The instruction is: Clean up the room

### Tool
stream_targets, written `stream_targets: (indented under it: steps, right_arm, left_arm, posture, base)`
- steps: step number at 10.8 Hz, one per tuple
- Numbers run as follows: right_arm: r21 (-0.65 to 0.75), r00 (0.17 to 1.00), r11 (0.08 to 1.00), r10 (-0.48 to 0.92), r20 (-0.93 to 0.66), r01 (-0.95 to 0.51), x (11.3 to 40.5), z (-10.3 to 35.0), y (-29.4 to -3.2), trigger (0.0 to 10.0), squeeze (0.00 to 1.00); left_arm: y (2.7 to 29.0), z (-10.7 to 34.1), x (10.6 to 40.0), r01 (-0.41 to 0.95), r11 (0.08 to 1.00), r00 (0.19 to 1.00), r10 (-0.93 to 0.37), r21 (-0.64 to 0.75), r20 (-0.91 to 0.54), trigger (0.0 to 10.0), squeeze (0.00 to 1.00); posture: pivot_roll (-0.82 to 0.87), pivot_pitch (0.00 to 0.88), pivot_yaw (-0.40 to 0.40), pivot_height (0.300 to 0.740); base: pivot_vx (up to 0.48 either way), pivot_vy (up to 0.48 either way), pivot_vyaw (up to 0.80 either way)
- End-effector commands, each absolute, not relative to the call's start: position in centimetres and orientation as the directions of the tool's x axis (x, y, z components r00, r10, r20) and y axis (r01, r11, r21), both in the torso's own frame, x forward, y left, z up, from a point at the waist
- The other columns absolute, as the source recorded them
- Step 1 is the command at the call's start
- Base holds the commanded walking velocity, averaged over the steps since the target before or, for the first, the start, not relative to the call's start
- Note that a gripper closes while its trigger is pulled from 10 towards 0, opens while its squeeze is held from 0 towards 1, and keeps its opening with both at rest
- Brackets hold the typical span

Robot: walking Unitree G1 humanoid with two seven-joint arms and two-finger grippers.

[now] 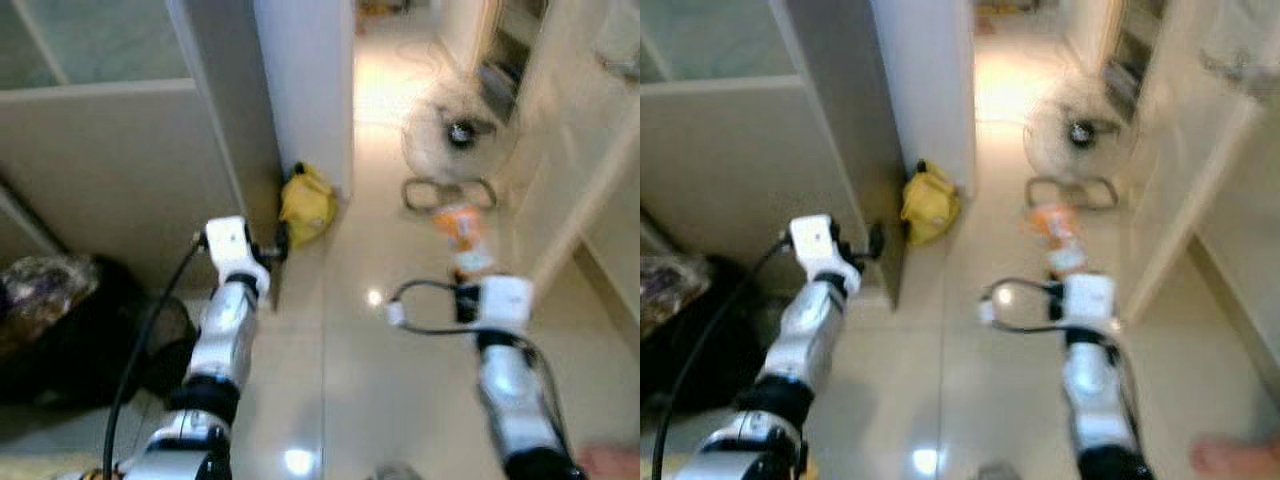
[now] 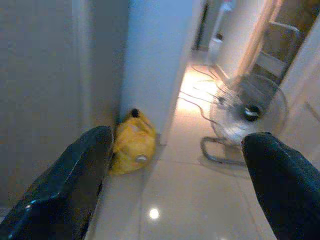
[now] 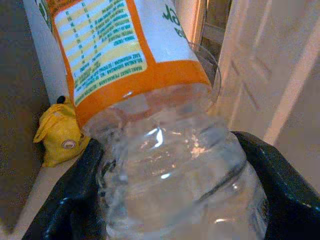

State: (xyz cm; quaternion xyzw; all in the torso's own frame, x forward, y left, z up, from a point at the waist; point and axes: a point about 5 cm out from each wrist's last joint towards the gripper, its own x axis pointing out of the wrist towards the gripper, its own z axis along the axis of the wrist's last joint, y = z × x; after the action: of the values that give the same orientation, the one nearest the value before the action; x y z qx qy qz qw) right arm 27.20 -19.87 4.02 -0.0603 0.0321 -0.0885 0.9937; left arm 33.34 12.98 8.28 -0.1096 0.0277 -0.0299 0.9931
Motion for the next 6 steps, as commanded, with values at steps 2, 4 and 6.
stream_targets:
  steps: [2, 4, 6]
  right_arm:
    - [-0.084, 0.989, 0.988, -0.136, -0.066, 0.130, 27.4, 3.9, -18.4, 10.0, 0.00]
    - [-0.034, 0.978, 0.988, -0.155, -0.137, 0.152, 27.2, 2.9, -18.9, 10.0, 0.00]
    - [-0.043, 0.986, 0.993, -0.116, -0.121, 0.112, 27.5, 3.3, -18.2, 10.0, 0.00]
  left_arm:
    - [14.3, 6.8, 32.6, 0.026, 0.996, 0.991, -0.036, -0.080, -0.130, 10.0, 0.00]
    - [13.0, 6.5, 31.9, 0.060, 0.996, 0.991, -0.067, -0.066, -0.119, 10.0, 0.00]
    - [12.9, 6.8, 32.1, 0.053, 0.995, 0.992, -0.063, -0.085, -0.112, 10.0, 0.00]
  posture:
    - [-0.22, 0.000, 0.078, 0.740]
    - [-0.22, 0.000, 0.081, 0.740]
    - [-0.22, 0.000, 0.083, 0.740]
  base:
    - [0.236, 0.000, 0.73]
    - [0.000, 0.000, 0.68]
    - [0.000, -0.480, 0.68]
